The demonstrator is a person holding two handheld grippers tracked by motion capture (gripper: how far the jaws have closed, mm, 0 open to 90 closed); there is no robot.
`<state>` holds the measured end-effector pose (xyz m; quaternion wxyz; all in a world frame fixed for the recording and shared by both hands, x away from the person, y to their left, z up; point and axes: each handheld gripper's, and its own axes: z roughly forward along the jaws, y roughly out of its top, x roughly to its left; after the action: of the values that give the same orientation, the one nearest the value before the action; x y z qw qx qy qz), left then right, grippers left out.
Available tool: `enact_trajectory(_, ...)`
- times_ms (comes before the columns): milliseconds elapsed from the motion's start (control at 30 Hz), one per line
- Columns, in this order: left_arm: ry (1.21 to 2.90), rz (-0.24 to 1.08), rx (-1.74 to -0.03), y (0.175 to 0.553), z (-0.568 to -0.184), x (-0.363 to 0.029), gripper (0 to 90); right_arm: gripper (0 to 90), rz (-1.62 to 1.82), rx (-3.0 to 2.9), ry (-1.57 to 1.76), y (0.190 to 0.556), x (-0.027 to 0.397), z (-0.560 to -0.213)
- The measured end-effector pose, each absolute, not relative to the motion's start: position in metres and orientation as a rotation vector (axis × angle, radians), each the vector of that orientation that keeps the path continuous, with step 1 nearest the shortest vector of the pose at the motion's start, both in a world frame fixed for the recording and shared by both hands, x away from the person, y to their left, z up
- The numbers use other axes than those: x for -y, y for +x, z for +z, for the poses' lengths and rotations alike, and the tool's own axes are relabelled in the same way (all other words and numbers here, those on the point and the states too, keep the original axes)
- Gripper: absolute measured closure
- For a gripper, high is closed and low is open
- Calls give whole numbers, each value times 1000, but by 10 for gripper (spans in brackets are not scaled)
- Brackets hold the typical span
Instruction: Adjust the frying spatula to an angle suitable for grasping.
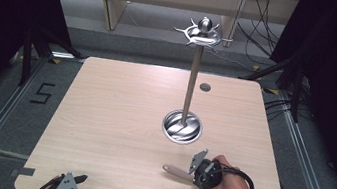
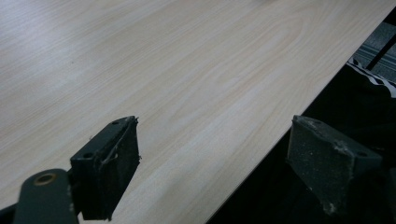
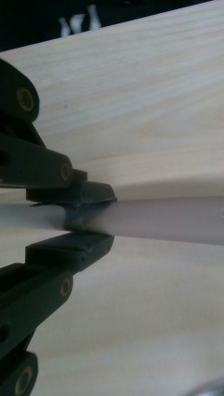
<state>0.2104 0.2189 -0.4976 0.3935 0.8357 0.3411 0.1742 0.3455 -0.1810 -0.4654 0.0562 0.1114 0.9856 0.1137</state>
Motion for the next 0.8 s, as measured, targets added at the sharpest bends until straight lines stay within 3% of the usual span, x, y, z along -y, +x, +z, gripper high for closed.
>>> enact_trajectory(367,2137,443,-860,211,-497,-221,159,761,817,-2733,486,345,213,-414)
enact_trajectory(800,2135,440,-862,211,-497,-220,159,762,1191,-2541,577,339,249,-385)
